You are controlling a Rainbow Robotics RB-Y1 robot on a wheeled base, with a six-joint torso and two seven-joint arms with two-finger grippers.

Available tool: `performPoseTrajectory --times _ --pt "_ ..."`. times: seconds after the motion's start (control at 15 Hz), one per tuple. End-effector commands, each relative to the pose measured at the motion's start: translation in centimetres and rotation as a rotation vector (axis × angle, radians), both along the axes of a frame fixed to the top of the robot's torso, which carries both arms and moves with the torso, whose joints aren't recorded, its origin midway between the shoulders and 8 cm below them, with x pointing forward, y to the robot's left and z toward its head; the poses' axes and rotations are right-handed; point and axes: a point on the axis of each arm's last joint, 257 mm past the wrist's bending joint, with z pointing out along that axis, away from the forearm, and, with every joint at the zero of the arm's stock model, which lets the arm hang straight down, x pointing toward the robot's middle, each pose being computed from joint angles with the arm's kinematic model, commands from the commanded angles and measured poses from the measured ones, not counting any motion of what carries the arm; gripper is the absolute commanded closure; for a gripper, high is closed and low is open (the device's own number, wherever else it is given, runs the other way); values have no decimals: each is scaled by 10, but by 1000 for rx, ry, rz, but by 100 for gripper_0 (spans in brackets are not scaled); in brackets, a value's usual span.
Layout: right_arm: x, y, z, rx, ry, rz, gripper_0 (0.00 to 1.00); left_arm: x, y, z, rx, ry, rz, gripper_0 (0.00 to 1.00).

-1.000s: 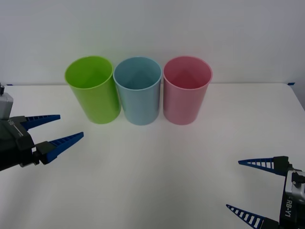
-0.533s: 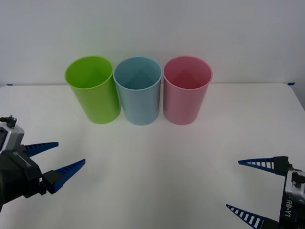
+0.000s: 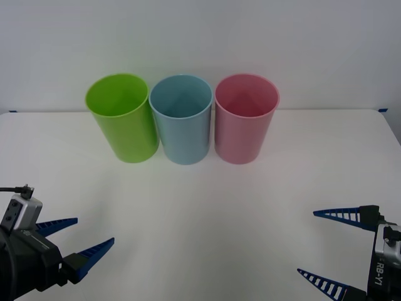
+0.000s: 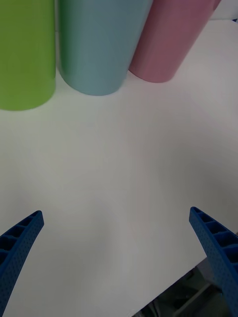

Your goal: Put cans in the blue bin and PET bottles in the pink bin and trash in the green bin.

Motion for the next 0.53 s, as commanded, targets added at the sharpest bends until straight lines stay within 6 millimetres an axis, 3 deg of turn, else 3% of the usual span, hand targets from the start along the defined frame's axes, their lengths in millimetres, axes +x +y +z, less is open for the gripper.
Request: performPoseTrajectory --times 0.07,0.53 --pt "0 0 0 0 0 0 0 -1 0 -1 0 1 -1 0" --pt "0 0 0 0 0 0 0 -1 2 -1 6 0 3 0"
